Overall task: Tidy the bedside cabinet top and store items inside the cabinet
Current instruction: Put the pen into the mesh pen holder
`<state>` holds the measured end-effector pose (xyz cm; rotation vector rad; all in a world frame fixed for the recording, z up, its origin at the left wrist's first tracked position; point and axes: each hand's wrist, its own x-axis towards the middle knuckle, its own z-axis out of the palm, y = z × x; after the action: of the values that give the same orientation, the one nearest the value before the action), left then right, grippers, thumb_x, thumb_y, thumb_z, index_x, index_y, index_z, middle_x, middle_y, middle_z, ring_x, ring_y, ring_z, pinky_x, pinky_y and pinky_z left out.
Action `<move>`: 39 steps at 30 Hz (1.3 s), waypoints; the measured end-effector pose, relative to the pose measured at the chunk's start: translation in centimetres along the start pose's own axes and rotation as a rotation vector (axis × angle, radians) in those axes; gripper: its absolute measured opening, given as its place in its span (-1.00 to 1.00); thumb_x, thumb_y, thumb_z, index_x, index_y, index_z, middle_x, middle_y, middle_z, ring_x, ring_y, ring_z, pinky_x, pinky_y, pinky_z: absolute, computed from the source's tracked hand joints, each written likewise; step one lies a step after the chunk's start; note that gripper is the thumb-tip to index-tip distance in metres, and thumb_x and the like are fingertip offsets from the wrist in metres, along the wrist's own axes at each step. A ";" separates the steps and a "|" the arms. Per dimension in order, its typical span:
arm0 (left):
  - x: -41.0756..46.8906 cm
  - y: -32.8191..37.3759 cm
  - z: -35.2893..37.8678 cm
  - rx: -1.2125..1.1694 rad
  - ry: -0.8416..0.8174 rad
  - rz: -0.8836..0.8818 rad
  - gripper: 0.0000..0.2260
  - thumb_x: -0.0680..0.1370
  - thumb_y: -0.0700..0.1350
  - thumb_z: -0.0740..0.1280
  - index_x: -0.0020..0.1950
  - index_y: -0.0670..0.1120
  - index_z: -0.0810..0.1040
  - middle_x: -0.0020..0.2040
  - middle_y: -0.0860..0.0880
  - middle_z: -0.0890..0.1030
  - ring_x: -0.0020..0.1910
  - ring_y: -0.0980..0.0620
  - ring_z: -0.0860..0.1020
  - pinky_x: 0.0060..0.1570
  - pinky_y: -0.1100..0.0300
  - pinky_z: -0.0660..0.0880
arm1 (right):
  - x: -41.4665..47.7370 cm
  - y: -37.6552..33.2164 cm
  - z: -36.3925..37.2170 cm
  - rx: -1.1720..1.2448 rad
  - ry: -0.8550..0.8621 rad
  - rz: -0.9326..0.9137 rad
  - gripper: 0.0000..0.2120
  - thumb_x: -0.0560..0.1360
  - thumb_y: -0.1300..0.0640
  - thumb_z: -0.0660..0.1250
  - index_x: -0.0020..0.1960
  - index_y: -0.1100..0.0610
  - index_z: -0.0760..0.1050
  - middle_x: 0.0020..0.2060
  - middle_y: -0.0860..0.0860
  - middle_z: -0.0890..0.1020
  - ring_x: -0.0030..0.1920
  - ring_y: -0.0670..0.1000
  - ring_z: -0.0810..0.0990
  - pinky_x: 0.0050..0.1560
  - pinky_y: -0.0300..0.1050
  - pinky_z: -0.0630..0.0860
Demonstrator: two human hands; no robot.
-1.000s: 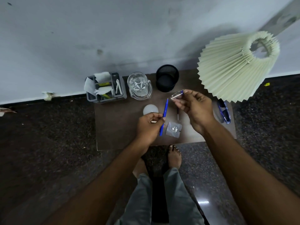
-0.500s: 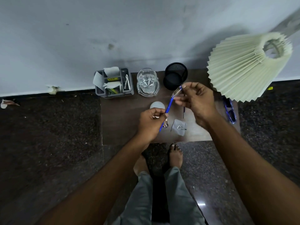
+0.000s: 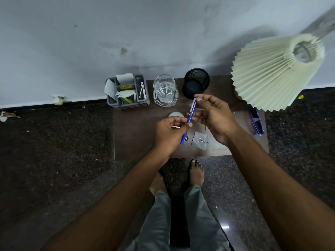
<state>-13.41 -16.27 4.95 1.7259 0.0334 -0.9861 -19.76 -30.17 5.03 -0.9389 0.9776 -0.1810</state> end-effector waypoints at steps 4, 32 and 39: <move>-0.3 0.2 0.3 -0.007 0.024 0.002 -0.88 0.40 -0.27 0.56 -0.12 -0.15 0.67 -0.19 -0.16 0.70 -0.28 -0.02 0.62 -0.17 -0.06 0.64 | -0.4 0.3 0.5 0.140 -0.012 0.059 -0.79 0.64 0.18 0.27 0.22 0.22 0.57 -0.10 0.13 0.68 -0.20 0.13 0.70 -0.12 0.02 0.65; 0.1 0.0 1.8 -0.104 -0.167 -0.087 -0.92 0.47 -0.29 0.49 -0.08 -0.15 0.68 -0.21 -0.12 0.72 -0.28 -0.03 0.68 -0.07 0.01 0.66 | 2.0 -1.9 1.9 0.327 0.037 0.098 -0.77 0.64 -0.02 0.18 -0.04 0.11 0.49 -0.44 -0.02 0.35 -0.54 -0.08 0.21 -0.51 -0.26 0.14; 4.8 4.8 3.9 0.027 -0.037 0.146 -0.84 0.48 -0.25 0.48 0.06 -0.15 0.70 -0.08 -0.06 0.74 -0.07 -0.01 0.72 0.04 0.05 0.66 | 4.6 -5.2 0.5 -0.375 0.138 -0.325 -0.74 0.64 0.03 0.28 0.21 0.14 0.62 -0.13 0.03 0.65 -0.15 -0.06 0.57 -0.07 -0.08 0.52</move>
<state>-10.34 -23.45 5.51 1.7087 -0.1295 -0.9140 -15.37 -35.43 6.09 -1.4459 0.9988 -0.3471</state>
